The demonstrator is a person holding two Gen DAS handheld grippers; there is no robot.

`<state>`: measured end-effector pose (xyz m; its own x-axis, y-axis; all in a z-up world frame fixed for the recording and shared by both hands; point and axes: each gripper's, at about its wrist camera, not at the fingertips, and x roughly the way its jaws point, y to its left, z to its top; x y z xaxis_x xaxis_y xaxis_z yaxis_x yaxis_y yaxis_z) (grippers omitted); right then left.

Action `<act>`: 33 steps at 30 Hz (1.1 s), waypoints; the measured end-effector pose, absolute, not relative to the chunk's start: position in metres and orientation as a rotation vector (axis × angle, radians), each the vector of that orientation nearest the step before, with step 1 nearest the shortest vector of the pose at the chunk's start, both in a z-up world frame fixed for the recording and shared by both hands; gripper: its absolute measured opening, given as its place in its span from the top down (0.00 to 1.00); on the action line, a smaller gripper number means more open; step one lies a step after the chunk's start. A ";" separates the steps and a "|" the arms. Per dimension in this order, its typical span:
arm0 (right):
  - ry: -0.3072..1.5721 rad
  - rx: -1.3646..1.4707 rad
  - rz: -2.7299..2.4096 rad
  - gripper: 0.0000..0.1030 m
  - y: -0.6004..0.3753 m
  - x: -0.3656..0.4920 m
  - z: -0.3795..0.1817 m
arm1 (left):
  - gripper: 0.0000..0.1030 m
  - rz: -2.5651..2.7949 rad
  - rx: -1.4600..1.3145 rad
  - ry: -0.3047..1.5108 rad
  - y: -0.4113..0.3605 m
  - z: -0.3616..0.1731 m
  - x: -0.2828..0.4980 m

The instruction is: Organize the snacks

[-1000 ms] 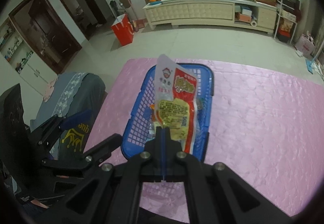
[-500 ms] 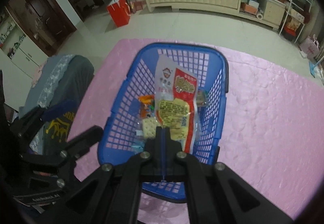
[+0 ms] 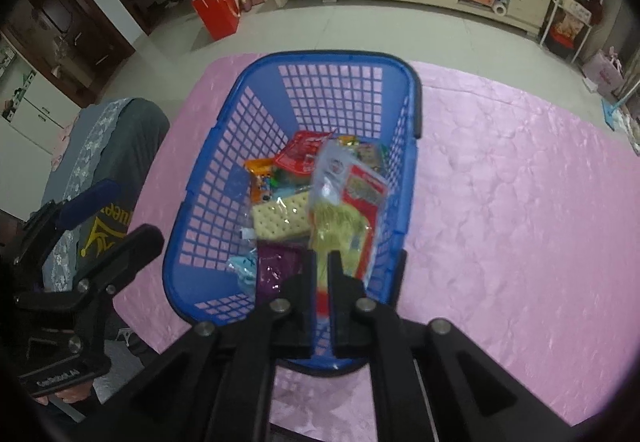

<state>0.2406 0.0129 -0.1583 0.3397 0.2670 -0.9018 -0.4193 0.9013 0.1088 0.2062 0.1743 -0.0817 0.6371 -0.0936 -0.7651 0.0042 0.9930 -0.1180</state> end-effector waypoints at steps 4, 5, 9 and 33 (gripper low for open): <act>1.038 -0.197 0.470 0.92 0.003 0.210 -0.140 | 0.24 -0.041 -0.100 0.844 0.163 -0.074 0.187; 1.016 -0.187 0.474 0.92 -0.001 0.204 -0.136 | 0.24 -0.045 -0.109 0.826 0.161 -0.071 0.179; 0.885 -0.171 0.466 0.92 -0.016 0.167 -0.108 | 0.24 -0.022 -0.119 0.765 0.147 -0.060 0.152; 0.281 -0.171 0.249 0.05 -0.096 -0.026 -0.055 | 0.15 0.071 -0.077 0.388 0.068 -0.009 -0.022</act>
